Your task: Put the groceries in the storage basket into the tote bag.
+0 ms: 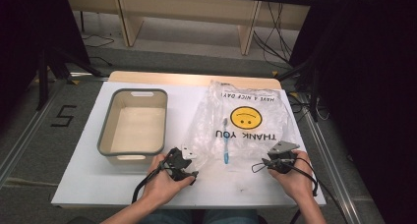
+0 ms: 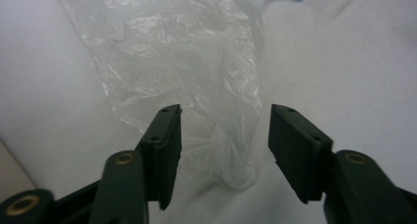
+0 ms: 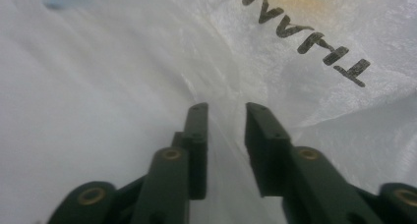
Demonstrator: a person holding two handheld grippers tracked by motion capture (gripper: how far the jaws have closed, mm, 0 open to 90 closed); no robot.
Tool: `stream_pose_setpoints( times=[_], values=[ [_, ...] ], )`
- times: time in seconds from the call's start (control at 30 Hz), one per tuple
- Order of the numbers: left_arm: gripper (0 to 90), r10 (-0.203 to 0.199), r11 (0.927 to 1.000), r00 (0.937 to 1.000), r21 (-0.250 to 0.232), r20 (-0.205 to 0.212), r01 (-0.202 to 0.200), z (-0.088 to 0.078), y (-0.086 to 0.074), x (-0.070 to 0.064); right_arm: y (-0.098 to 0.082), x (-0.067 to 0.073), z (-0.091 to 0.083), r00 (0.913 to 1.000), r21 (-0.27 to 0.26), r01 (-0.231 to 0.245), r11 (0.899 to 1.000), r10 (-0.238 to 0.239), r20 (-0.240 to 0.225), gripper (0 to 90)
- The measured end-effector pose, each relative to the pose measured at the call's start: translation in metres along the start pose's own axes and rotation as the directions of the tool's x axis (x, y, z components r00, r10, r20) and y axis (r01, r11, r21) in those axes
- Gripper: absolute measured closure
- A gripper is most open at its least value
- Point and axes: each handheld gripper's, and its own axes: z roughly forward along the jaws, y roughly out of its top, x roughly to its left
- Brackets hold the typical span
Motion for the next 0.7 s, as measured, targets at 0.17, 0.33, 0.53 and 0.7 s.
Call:
stream_pose_setpoints(
  times=[0.17,0.33,0.53,0.7],
  values=[
    [28.3,0.021,0.9996,0.9995,-0.019,-0.025,-0.022,-0.007,-0.001,-0.006,-0.003,-0.001,-0.016,0.9911,-0.112,-0.114,0.987,0.105,-0.083,48.2],
    [21.7,0.015,0.9989,0.9994,-0.043,-0.031,-0.017,-0.012,-0.002,-0.004,0.0,0.001,-0.025,0.9859,-0.181,-0.152,0.972,0.136,-0.098,38.6],
    [19.5,0.026,0.9975,0.9995,-0.065,-0.018,-0.028,-0.01,-0.005,0.0,0.0,0.009,-0.021,0.9842,-0.18,-0.154,0.972,0.135,-0.115,35.4],
    [18.9,0.034,0.9937,0.9992,-0.107,-0.019,-0.035,-0.012,-0.007,0.003,-0.002,0.009,-0.023,0.9787,-0.202,-0.194,0.96,0.175,-0.108,35.3]
  ],
)
